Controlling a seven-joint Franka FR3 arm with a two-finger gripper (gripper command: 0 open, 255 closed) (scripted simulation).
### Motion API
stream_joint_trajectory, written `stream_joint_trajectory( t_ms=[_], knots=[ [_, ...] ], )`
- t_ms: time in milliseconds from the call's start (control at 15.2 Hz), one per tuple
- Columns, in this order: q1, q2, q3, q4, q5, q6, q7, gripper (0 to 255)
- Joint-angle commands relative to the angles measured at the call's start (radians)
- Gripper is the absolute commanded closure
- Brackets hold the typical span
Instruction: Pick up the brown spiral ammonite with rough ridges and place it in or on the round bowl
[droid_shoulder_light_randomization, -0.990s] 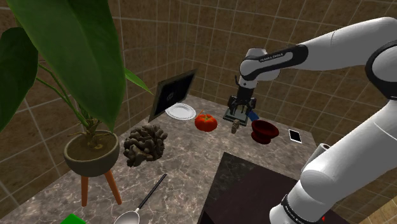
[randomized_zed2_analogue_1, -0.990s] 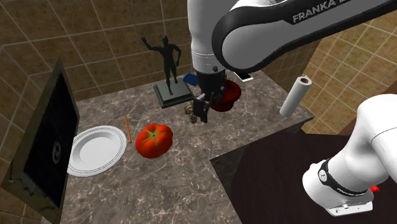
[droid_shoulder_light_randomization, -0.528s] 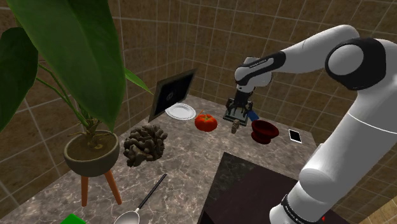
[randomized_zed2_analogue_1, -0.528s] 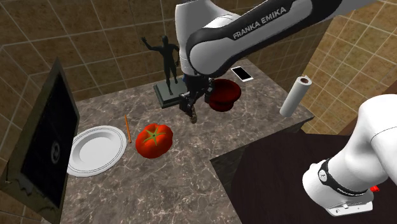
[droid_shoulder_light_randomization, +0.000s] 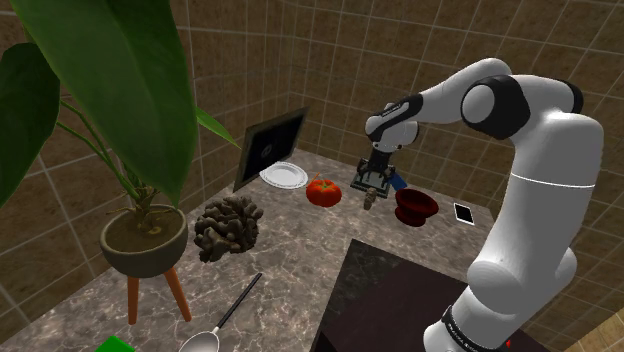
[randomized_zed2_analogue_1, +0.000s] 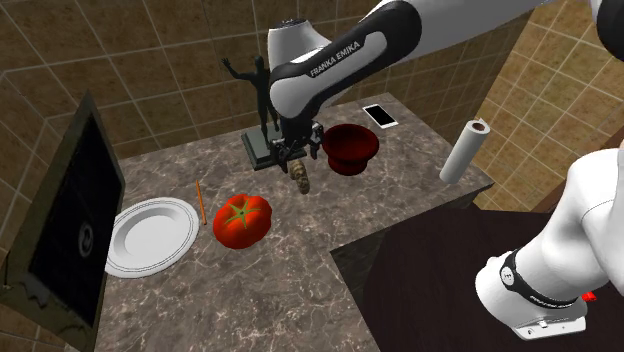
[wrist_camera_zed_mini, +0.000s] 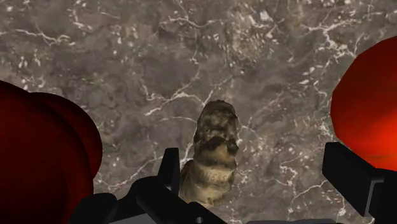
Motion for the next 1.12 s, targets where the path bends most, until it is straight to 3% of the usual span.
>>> stream_joint_trajectory(
  t_ms=[0, 198, 660, 1056],
  knots=[
    [-0.021, 0.067, -0.007, 0.048, 0.027, 0.019, 0.007, 0],
    [-0.053, 0.153, -0.014, 0.119, 0.062, 0.032, 0.018, 0],
    [-0.058, 0.209, 0.001, 0.101, 0.085, 0.105, 0.004, 0],
    [-0.059, 0.214, 0.002, 0.1, 0.087, 0.111, 0.002, 0]
  ],
)
